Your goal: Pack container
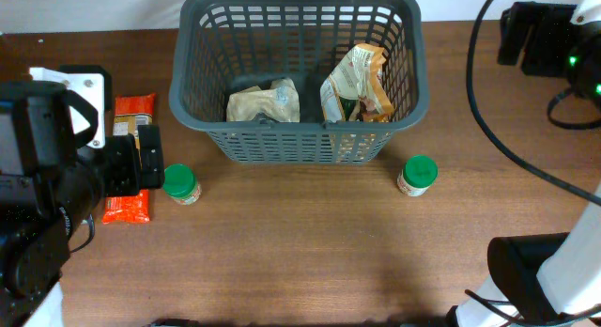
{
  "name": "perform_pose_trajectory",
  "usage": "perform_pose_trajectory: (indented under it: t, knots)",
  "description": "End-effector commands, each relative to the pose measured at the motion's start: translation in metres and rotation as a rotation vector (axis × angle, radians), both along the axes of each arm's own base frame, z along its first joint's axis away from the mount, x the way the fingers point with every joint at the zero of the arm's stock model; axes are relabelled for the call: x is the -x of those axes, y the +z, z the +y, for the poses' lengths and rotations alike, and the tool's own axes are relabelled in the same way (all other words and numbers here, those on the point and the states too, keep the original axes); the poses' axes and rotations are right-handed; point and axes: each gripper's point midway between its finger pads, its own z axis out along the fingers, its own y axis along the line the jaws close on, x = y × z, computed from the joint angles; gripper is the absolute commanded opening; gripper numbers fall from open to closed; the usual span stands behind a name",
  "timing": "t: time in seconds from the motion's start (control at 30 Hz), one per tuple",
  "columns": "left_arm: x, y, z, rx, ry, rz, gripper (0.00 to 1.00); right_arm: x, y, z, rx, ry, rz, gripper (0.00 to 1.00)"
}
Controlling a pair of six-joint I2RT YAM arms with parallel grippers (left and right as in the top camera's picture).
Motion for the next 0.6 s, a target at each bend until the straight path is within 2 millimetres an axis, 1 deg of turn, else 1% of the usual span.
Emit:
perform_pose_trajectory:
  t: [0.0,0.07,0.1,0.13,0.17,0.2,0.3,0.43,0.5,0.57]
  knots:
    - [-0.001,-0.001,0.001,-0.021,-0.005,0.007,0.99,0.002,-0.006,0.006,-0.037,0.020,0.023,0.99]
    - [-0.001,-0.001,0.001,-0.020,-0.007,0.007,0.99,0.007,-0.007,-0.001,-0.017,-0.014,0.035,0.99]
    - [-0.001,-0.001,0.001,-0.020,-0.007,0.007,0.99,0.012,-0.010,-0.012,0.003,-0.069,0.051,0.99]
    - [-0.001,-0.001,0.001,-0.019,-0.007,0.007,0.99,0.020,-0.016,-0.031,0.027,-0.163,0.082,0.99]
    - [-0.001,-0.001,0.001,-0.019,-0.007,0.007,0.99,0.023,-0.021,-0.039,0.033,-0.200,0.103,0.99]
    - [-0.001,-0.001,0.001,-0.020,-0.007,0.007,0.99,0.027,-0.037,-0.050,0.013,-0.248,0.162,0.99]
    - [-0.001,-0.001,0.001,-0.019,-0.007,0.007,0.99,0.033,-0.073,-0.054,-0.050,-0.271,0.287,0.99]
    - [-0.001,-0.001,0.001,-0.019,-0.007,0.007,0.99,0.046,-0.116,-0.063,-0.110,-0.366,0.422,0.99]
    - [-0.001,-0.001,0.001,-0.019,-0.007,0.007,0.99,0.050,-0.132,-0.064,-0.130,-0.385,0.474,0.99]
    - [-0.001,-0.001,0.001,-0.019,-0.007,0.007,0.99,0.051,-0.148,-0.061,-0.168,-0.393,0.522,0.99]
